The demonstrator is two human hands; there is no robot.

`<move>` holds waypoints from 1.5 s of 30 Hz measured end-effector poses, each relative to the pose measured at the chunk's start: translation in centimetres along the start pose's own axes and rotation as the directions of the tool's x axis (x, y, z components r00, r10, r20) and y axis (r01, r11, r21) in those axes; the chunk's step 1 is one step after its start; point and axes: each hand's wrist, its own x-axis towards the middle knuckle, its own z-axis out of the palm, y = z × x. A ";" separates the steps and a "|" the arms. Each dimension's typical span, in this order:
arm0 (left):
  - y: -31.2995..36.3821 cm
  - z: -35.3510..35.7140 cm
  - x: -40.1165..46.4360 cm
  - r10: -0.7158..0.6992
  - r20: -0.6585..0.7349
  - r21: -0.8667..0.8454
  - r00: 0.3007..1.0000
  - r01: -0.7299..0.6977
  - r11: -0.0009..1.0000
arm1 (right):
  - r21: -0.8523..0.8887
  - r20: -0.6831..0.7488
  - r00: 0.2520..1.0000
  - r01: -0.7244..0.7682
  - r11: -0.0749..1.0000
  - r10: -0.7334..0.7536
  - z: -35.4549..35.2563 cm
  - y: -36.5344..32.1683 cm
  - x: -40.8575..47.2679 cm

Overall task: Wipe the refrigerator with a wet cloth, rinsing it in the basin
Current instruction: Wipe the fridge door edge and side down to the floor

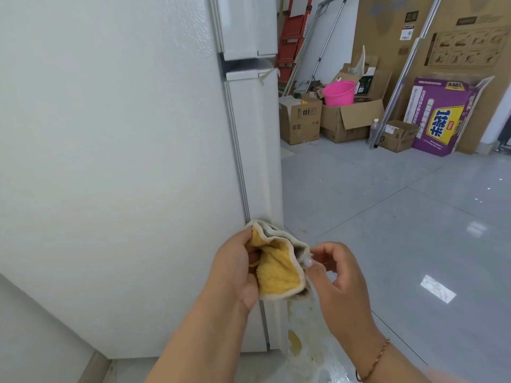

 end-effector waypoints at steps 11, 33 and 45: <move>1.8 -3.6 -4.2 0.153 0.485 -0.308 0.861 0.004 0.951 | 0.381 0.026 0.997 -0.080 0.921 0.076 -0.3 -2.9 -0.6; -9.7 -6.8 0.0 -0.260 0.099 0.176 0.961 0.240 0.955 | -0.193 0.450 0.758 -0.434 0.880 0.472 2.5 5.1 -2.7; -10.5 -8.7 3.1 -0.295 -0.037 0.231 0.955 0.296 0.927 | -0.381 0.524 0.710 -0.299 0.875 0.470 3.5 6.9 -0.4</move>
